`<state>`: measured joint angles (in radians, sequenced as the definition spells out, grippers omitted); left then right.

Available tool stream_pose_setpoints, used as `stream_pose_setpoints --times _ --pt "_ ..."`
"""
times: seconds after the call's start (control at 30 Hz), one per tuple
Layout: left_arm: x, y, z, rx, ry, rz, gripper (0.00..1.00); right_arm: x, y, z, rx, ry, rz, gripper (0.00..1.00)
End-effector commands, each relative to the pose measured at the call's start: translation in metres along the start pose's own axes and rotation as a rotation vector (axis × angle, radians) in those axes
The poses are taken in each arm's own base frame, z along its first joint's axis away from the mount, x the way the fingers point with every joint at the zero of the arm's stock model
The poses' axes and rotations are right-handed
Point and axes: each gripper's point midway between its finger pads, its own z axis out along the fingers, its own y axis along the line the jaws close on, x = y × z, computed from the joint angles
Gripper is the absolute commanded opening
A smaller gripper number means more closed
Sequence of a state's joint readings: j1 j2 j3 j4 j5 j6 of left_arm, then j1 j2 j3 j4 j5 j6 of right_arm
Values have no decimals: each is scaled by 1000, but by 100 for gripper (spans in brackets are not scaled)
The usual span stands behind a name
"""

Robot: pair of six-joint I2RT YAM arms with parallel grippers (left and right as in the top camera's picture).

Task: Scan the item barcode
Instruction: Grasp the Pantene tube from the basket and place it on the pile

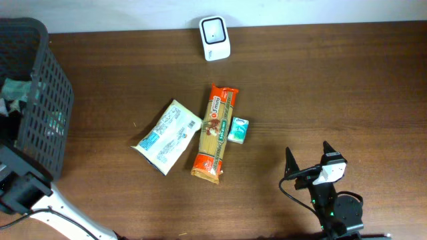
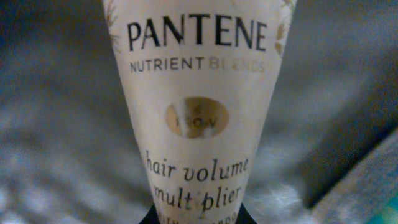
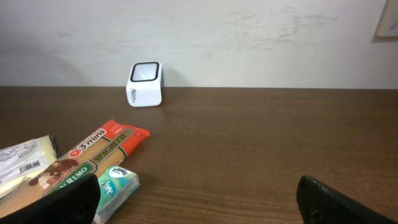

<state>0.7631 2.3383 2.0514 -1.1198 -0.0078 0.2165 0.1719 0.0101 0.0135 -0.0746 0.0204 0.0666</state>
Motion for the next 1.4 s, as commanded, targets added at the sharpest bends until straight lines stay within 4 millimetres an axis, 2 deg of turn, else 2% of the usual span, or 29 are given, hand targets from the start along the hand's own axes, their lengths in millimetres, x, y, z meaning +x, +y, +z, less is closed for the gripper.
stream_pose_setpoints --times 0.0,0.03,0.07,0.13,0.17,0.2,0.23,0.27,0.3,0.33,0.43,0.53,0.57,0.67,0.77,0.83,0.87,0.9,0.93,0.97,1.0,1.03,1.1,1.17,1.2,1.23,1.27,1.3,1.37 --pt "-35 -16 -171 76 -375 -67 0 4 1 0 -3 8 -8 99" --pt "-31 -23 -213 74 -458 -57 0 4 1 0 -3 8 -8 99" --pt "-22 -34 -264 64 -562 -33 0 4 1 0 -3 8 -8 99" --pt "-1 -56 -333 71 -711 3 0 4 1 0 -3 8 -8 99" --pt "17 -88 -375 154 -799 13 0 4 1 0 -3 8 -8 99" --pt "30 -119 -391 262 -813 36 0 4 1 0 -3 8 -8 99" --pt "55 -168 -391 385 -734 96 0 4 1 0 -3 8 -8 99" --pt "69 -193 -382 414 -670 153 0 4 1 0 -3 8 -8 99" --pt "91 -233 -362 455 -553 246 0 4 1 0 -3 8 -8 99" --pt "106 -263 -344 476 -473 320 0 4 1 0 -3 8 -8 99" --pt "153 -345 -258 466 -245 535 0 4 1 0 -3 8 -8 99" --pt "198 -397 -173 451 -91 676 0 4 1 0 -3 8 -8 99" --pt "216 -409 -145 442 -44 717 0 4 1 0 -3 8 -8 99" --pt "247 -430 -102 428 24 791 0 4 1 0 -3 8 -8 99" --pt "271 -443 -68 411 78 844 0 4 1 0 -3 8 -8 99" --pt "282 -444 -52 393 130 850 0 4 1 0 -3 8 -8 99" --pt "286 -442 -45 382 162 828 17 4 1 0 -3 8 -8 99" --pt "288 -441 -42 375 174 821 49 4 1 0 -3 8 -8 99" --pt "288 -441 -42 375 174 822 72 4 1 0 -3 8 -8 99" --pt "287 -441 -42 376 172 822 82 4 1 0 -3 8 -8 99" --pt "287 -441 -43 376 172 822 97 4 1 0 -3 8 -7 99" --pt "286 -442 -45 379 167 822 100 4 1 0 -3 8 -8 99" --pt "256 -453 -87 421 66 805 99 4 1 0 -3 8 -8 99" --pt "218 -456 -149 475 -82 829 99 4 1 0 -3 8 -8 99" --pt "189 -450 -196 502 -196 833 99 4 1 0 -3 8 -7 99" --pt "163 -436 -233 494 -300 803 99 4 1 0 -3 8 -8 99" --pt "139 -421 -260 480 -390 755 99 4 1 0 -3 8 -8 99" --pt "96 -383 -305 422 -555 649 99 4 1 0 -3 8 -8 99" --pt "42 -309 -357 288 -760 458 99 4 1 0 -3 8 -8 99"
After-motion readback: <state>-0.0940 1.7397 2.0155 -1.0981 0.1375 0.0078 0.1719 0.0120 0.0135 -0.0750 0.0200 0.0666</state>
